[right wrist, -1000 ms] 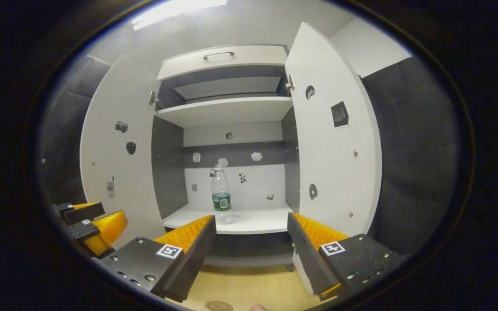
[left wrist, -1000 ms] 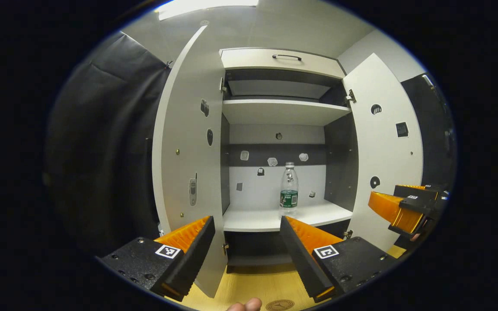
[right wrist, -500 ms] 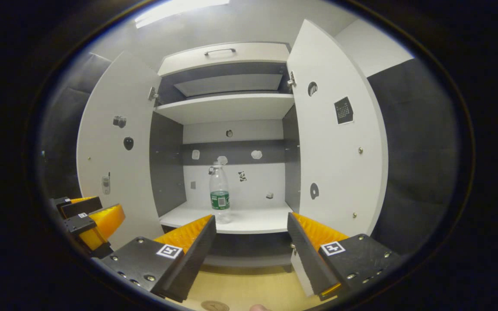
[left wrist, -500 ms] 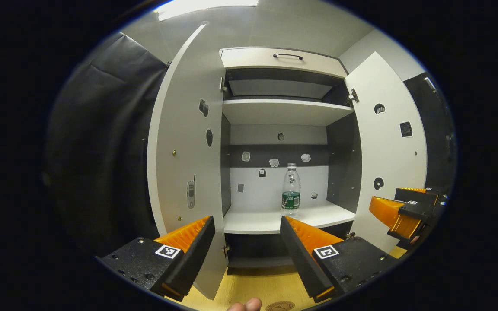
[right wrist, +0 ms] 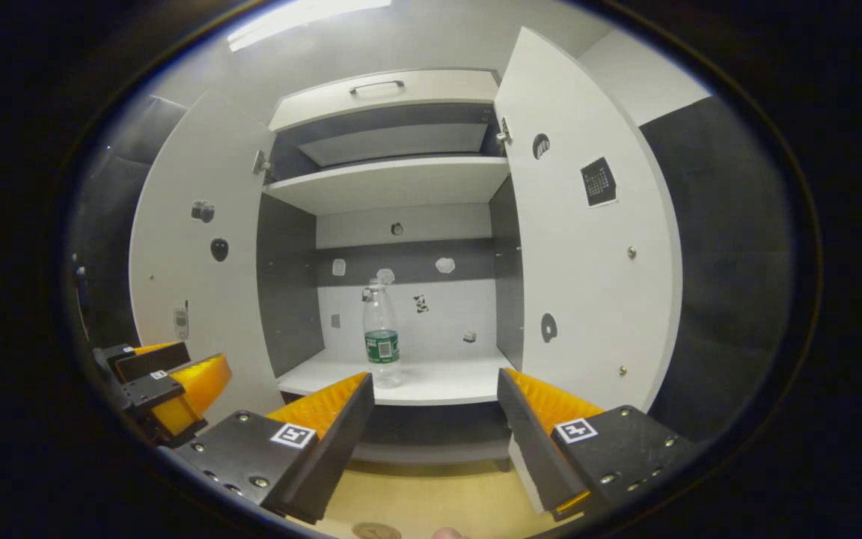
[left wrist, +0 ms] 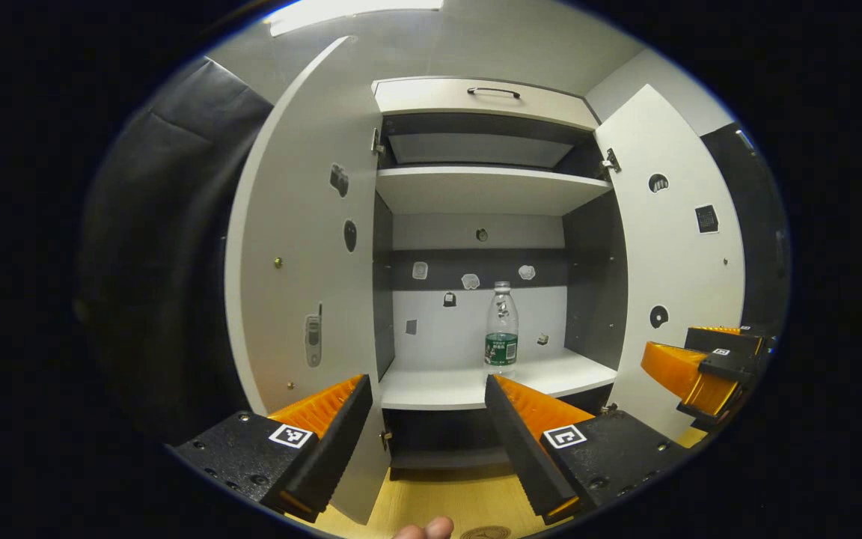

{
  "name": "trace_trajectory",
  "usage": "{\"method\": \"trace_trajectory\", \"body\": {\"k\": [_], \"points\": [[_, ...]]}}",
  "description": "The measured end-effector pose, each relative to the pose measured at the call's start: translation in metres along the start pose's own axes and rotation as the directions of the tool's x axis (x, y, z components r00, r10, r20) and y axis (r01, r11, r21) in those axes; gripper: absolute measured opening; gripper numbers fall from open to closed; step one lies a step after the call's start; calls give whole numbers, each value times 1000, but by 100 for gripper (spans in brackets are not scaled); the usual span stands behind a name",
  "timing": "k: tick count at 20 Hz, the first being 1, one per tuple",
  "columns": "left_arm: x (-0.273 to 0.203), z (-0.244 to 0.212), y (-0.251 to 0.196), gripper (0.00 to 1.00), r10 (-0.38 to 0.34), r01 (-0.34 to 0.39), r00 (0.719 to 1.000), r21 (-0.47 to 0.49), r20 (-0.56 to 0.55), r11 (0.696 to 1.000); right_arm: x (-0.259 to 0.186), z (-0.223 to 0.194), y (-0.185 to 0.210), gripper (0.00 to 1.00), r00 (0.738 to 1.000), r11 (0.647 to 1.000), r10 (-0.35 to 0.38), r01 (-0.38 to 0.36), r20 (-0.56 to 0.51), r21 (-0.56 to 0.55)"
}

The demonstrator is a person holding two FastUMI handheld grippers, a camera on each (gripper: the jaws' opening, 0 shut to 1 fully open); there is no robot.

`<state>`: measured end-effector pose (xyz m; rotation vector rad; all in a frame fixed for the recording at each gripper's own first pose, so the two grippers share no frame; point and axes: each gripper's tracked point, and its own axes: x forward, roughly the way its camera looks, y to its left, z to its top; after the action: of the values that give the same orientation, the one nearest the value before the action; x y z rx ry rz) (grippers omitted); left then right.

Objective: Grasp the bottle in the cabinet with the left hand and place it on the coaster, then close the right door with the right hand and the left door with the left hand.

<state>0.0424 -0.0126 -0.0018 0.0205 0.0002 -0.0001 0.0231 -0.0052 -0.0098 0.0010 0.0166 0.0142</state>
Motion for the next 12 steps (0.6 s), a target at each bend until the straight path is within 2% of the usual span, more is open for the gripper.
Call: {"method": "trace_trajectory", "body": {"k": [4,5,6,12], "points": [[36,-2,-25,96,-51,51,999,-6,2,999,-2,-4,-9,100,1000,1000,-15,14,-20,-3],[47,-4,-33,96,-70,70,998,-11,-3,997,-3,-6,-14,96,999,1000,-22,22,-26,-9],[58,-8,-40,96,-83,82,996,-18,-15,996,-4,-7,-17,100,999,999,-30,30,-31,-13],[137,-20,-76,96,-132,131,991,-30,-33,991,-7,-14,-39,100,994,996,-80,78,-72,-36]]}}
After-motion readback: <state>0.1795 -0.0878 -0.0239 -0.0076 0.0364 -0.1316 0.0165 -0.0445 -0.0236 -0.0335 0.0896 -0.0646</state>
